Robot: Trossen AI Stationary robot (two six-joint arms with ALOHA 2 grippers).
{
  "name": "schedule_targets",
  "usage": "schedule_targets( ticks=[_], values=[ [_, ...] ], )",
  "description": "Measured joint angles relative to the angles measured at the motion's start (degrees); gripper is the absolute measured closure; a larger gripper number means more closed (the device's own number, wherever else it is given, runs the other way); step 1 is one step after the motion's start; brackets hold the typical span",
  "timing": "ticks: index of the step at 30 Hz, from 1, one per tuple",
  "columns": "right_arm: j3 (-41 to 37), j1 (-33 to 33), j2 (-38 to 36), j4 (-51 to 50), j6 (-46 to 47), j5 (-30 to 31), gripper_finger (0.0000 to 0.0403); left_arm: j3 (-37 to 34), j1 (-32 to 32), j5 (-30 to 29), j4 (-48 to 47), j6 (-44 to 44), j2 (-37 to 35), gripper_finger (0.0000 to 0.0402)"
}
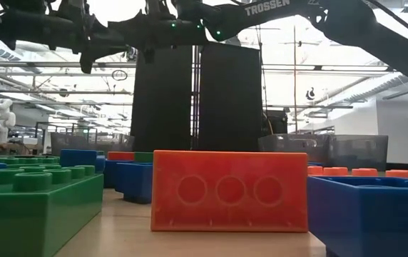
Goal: Sort blocks
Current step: Put the green game piece into the left black bin
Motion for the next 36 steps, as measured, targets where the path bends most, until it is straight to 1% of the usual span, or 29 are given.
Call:
schedule_targets(
  ticks=[5, 6, 7, 11, 13, 15, 17, 18, 19, 21, 22, 23, 24, 27, 33, 36],
  values=[
    [0.0, -0.2, 0.0, 0.4, 0.0, 1.1, 0.0329, 0.0, 0.0, -0.5, -0.3, 0.0, -0.1, 0.0327],
    [0.0, -0.4, 0.0, 1.0, 0.0, 0.9, 0.0322, 0.0, 0.0, -0.6, -0.4, -0.1, -0.1, 0.0327],
    [-0.1, -0.6, 0.0, 1.9, 0.6, 0.8, 0.0305, 0.0, 0.0, -0.9, -0.3, -0.3, -0.1, 0.0327],
    [0.0, -1.9, 0.0, 3.5, 4.6, 3.1, 0.0203, 0.1, 0.0, -3.8, -0.5, -0.5, -0.1, 0.0327],
    [0.5, -2.8, -0.1, 2.8, 5.4, 3.3, 0.0161, 0.1, 0.1, -5.7, -0.5, -0.4, 0.0, 0.0327],
    [1.2, -3.8, -0.1, 2.3, 5.4, 3.4, 0.0133, 0.1, 0.7, -6.9, -1.0, 0.2, -0.1, 0.0327],
    [2.4, -4.7, -0.1, 1.6, 5.6, 3.9, 0.0119, 0.1, 1.6, -8.9, -1.9, 0.4, -0.1, 0.0327],
    [3.0, -5.4, -0.4, 1.7, 5.7, 5.5, 0.0116, 0.1, 2.1, -11.8, -3.5, -0.6, -0.1, 0.0327],
    [3.5, -6.1, -0.8, 1.5, 5.9, 6.3, 0.0115, 0.0, 2.7, -16.3, -5.6, -2.3, 0.0, 0.0327],
    [4.0, -7.4, -1.9, 1.2, 7.4, 6.2, 0.0117, 0.0, 4.5, -27.6, -9.7, -5.7, 0.0, 0.0327],
    [3.9, -7.9, -2.6, 0.5, 8.5, 5.9, 0.0119, 0.0, 5.5, -31.8, -11.5, -6.7, 0.2, 0.0327],
    [3.9, -8.1, -2.9, -0.5, 8.9, 5.5, 0.0122, 0.0, 6.2, -34.6, -12.7, -7.6, 0.6, 0.0327],
    [3.8, -8.3, -3.2, -1.5, 8.9, 5.2, 0.0125, 0.0, 7.2, -35.9, -13.3, -7.8, 1.2, 0.0327],
    [3.5, -8.6, -3.9, -5.1, 7.9, 4.8, 0.0133, 0.0, 10.0, -37.5, -14.1, -7.8, 3.7, 0.0327],
    [3.7, -8.8, -7.7, -9.6, 5.8, 3.4, 0.0140, 0.0, 13.7, -37.6, -14.9, -3.4, 12.2, 0.0327],
    [3.6, -8.6, -8.9, -13.2, 4.0, 3.2, 0.0140, 0.0, 15.5, -37.7, -14.0, -3.4, 17.0, 0.0327]
  ],
)
